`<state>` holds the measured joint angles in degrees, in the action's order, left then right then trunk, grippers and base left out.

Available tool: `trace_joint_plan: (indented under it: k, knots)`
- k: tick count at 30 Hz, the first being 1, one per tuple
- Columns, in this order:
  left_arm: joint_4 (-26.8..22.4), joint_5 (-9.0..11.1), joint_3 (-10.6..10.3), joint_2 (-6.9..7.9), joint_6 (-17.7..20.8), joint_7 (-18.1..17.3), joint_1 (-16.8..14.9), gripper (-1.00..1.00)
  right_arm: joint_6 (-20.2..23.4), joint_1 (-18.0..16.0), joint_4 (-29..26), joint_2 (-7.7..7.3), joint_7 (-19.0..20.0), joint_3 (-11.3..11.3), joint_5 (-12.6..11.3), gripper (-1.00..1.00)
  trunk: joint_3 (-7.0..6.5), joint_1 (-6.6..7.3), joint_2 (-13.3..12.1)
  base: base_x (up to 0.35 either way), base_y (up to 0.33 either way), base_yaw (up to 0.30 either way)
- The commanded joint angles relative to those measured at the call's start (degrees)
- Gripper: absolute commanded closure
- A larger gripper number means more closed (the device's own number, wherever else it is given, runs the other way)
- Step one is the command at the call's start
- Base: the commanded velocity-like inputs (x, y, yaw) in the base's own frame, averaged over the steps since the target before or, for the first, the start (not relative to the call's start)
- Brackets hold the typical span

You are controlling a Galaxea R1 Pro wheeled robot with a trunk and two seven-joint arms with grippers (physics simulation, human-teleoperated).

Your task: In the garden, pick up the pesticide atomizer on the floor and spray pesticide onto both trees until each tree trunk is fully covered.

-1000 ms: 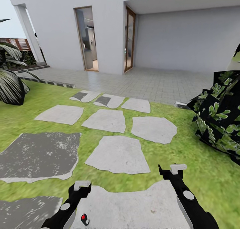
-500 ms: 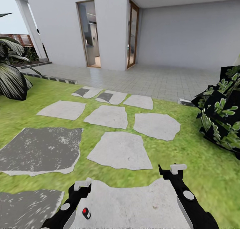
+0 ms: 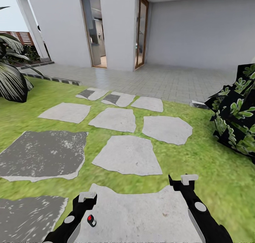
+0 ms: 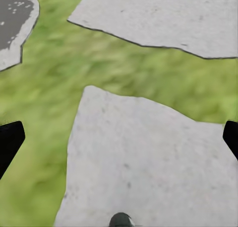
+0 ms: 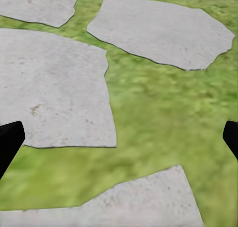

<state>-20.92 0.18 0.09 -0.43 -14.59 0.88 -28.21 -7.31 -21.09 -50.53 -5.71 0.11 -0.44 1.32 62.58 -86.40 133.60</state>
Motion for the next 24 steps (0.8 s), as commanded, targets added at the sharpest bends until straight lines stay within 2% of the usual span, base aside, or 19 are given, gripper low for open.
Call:
trace_joint_plan:
  k: [1,12,24]
  knots:
    - [0.0,0.0,0.0,-0.01,0.0,0.0,0.0,-1.0,0.01,0.0,0.0,0.0,0.0,0.0,0.0,-1.0,0.28,-0.22,0.42,0.0,0.0,0.0]
    - [0.0,0.0,0.0,0.06,0.0,-0.01,0.0,-1.0,0.01,0.0,0.0,0.0,0.03,0.0,0.0,-1.0,3.27,-2.64,4.83,0.0,0.0,-0.009]
    - [0.0,0.0,0.0,0.07,0.0,-0.03,0.0,-1.0,0.01,0.0,0.0,0.0,0.03,0.08,0.0,-1.0,6.48,-5.28,9.64,0.0,0.0,-0.142]
